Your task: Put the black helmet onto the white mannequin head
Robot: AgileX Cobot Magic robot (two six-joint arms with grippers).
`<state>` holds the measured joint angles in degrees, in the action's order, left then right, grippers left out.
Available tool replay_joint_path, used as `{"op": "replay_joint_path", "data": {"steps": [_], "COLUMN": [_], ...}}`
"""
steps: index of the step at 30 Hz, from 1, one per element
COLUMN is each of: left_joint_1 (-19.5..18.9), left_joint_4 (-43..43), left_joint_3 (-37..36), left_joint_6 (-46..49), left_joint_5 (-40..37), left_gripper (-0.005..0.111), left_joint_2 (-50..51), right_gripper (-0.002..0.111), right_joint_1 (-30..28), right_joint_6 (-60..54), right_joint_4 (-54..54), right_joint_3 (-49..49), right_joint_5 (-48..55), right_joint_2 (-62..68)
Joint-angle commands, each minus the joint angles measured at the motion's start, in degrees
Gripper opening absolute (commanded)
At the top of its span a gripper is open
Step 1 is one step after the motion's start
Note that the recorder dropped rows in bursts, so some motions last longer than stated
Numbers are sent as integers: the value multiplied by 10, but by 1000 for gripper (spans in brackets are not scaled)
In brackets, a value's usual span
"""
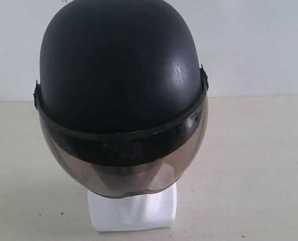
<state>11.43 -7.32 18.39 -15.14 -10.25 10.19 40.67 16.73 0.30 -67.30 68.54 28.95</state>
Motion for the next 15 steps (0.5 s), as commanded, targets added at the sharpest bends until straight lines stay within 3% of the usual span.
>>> {"op": "replay_joint_path", "data": {"steps": [1,5,8,13,15], "left_joint_1": [5,1,-18,-38,-38], "left_joint_4": [104,114,113,107,99], "left_joint_3": [-60,-128,-166,-184,-184], "left_joint_6": [134,144,118,112,135], "left_joint_5": [16,61,84,89,50], "left_gripper": [4,4,4,4,4], "left_joint_2": [-20,-102,-102,-102,-102], "right_gripper": [0,0,0,0,0], "right_joint_1": [-1,-1,-1,-1,-1], "right_joint_6": [0,0,0,0,0], "right_joint_4": [-3,-3,-3,-3,-3], "right_joint_3": [-1,-1,-1,-1,-1], "right_joint_5": [-1,-1,1,1,1], "right_joint_2": [-3,-3,-4,-4,-4]}}
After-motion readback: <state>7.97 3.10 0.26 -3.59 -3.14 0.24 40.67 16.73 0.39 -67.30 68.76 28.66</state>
